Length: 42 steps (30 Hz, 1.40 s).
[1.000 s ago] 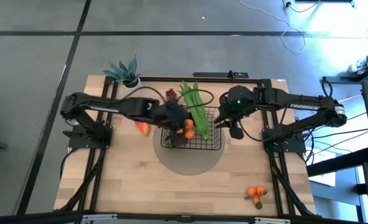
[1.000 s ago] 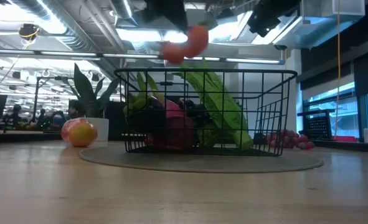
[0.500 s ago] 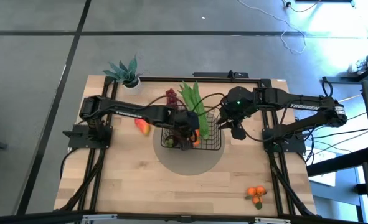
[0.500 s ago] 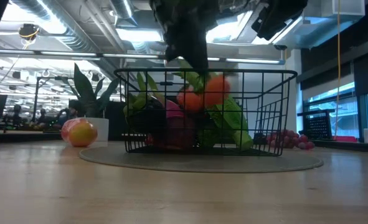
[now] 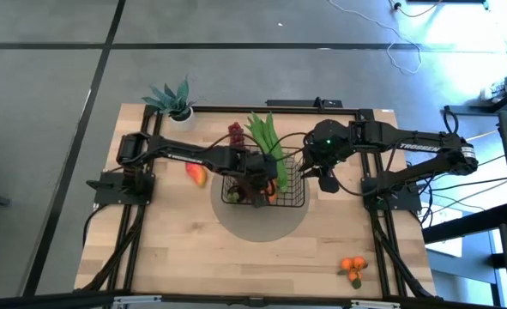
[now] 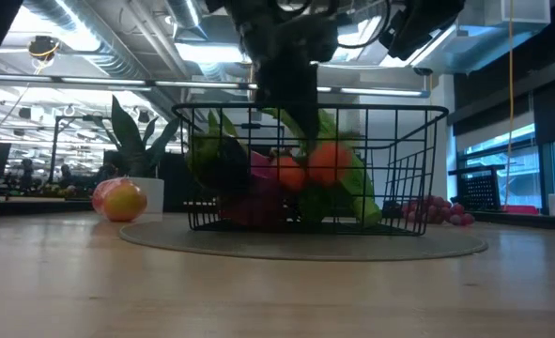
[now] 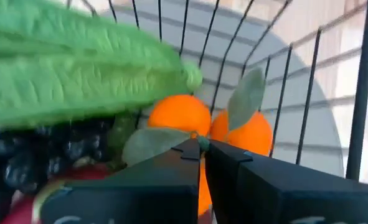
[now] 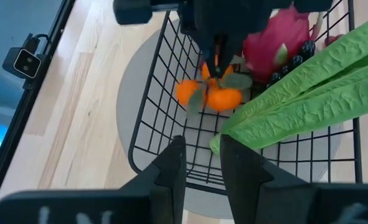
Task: Build produce basket
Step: Put the top orange tangerines into the black wire basket, then put the orange tangerines into the black wire basket
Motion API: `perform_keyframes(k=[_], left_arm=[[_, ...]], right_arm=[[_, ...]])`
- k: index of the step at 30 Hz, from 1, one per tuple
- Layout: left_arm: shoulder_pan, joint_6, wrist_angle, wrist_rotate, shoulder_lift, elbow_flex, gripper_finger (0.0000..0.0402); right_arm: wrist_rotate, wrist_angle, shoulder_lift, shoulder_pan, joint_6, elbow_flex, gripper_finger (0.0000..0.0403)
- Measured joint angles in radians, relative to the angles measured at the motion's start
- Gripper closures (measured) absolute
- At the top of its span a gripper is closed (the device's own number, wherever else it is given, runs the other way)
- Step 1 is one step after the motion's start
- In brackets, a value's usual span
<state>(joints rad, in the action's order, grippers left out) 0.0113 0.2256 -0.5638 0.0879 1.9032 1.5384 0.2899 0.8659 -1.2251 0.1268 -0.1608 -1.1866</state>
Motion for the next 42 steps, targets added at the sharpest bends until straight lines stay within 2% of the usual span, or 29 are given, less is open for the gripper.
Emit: perform_keyframes(k=[7,20,26,30,37,42], left_arm=[[0.000,-0.022,-0.001,0.003,0.004,-0.001,0.0390],[0.000,-0.025,-0.004,0.007,0.005,-0.001,0.0325],[-0.007,0.003,-0.011,0.007,-0.020,-0.001,0.0320],[-0.006,0.005,-0.029,0.017,-0.090,-0.002,0.0320],[0.005,0.007,-0.081,0.138,-0.246,-0.001,0.0320],[0.019,0.055,-0.092,0.145,-0.356,-0.001,0.0320]], right_arm=[[0.000,0.000,0.000,0.000,0.001,0.000,0.0318],[0.000,0.000,0.000,0.000,0.002,0.000,0.0318],[-0.002,0.064,0.010,-0.018,0.002,-0.055,0.0318],[-0.003,0.141,0.020,-0.090,0.002,-0.120,0.0318],[0.004,0.324,0.036,-0.269,0.097,-0.182,0.0318],[0.083,0.400,0.036,-0.398,0.211,-0.182,0.0318]])
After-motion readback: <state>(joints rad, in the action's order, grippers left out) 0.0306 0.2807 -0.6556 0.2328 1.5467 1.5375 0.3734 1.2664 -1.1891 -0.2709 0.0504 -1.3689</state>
